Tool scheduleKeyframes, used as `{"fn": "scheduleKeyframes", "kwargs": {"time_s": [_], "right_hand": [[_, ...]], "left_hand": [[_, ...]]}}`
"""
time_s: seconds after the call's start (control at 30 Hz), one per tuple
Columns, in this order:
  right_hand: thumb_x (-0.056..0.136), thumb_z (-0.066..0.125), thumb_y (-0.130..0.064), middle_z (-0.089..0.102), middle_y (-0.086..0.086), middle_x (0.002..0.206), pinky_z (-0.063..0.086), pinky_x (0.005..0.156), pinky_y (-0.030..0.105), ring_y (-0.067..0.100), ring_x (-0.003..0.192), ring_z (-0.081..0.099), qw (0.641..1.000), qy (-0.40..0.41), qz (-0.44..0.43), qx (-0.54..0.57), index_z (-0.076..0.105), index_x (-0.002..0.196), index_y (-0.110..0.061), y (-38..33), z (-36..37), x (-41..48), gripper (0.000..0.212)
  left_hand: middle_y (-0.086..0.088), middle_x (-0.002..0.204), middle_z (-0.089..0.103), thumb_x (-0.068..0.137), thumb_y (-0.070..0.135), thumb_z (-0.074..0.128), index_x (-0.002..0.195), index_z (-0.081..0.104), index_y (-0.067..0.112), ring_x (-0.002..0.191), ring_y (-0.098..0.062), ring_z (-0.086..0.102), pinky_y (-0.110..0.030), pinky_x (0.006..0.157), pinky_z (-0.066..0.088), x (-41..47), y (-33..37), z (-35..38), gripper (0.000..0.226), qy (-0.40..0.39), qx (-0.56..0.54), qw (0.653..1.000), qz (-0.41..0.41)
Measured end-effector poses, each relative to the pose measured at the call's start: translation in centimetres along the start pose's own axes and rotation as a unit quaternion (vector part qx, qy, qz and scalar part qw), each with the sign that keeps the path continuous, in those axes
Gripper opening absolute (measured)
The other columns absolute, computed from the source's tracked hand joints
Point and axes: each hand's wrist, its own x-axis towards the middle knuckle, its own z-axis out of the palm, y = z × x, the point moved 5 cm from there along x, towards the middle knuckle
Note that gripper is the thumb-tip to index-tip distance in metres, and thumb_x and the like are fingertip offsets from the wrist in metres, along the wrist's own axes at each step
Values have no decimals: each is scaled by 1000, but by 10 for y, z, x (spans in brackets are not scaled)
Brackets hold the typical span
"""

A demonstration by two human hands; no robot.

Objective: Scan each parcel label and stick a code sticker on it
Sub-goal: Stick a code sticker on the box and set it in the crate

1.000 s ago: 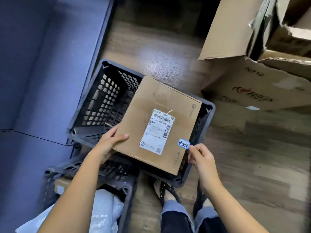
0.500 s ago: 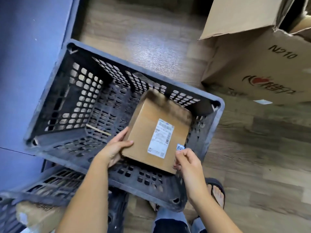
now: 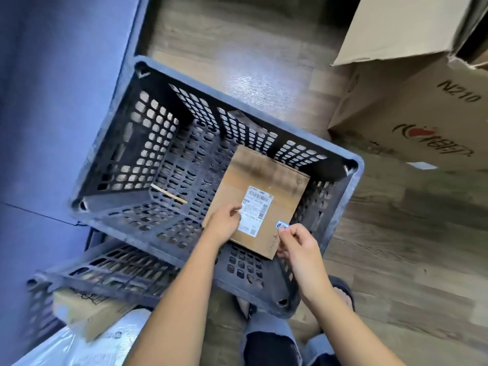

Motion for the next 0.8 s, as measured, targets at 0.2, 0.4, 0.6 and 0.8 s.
{"fn": "scheduleKeyframes", "kwargs": {"time_s": [0.2,0.4,0.6,0.8], "right_hand": [[94,53,-23,43,-1,60,31,59,29,16,57,36,994,-46,-37,-87,40,67,-17,-79,10,-64,30],[93,51,-19,44,1,65,35,66,29,14,59,41,977,-125,-116,-131,41,71,-13,-180,39,-170,25],[94,51,-22,42,3,65,32,61,30,15,60,38,924,-262,-218,-172,42,74,-12,-250,85,-326,25],[92,53,-21,41,5,64,32,62,34,20,65,40,851,-366,-295,-235,39,68,-16,-265,116,-481,29]], "left_hand": [[-6,109,64,96,15,41,122,56,15,90,-21,59,-35,84,47,-104,41,-50,31,29,-47,998,11],[3,107,62,97,18,43,115,58,22,98,-22,62,-30,77,49,-250,66,-129,24,128,-101,986,36],[-1,93,65,93,10,46,97,59,20,79,-21,60,-33,77,50,-435,69,-190,17,293,-215,930,61],[0,77,63,92,7,44,90,60,15,65,-13,58,-24,66,51,-609,38,-204,18,412,-305,855,81]]}}
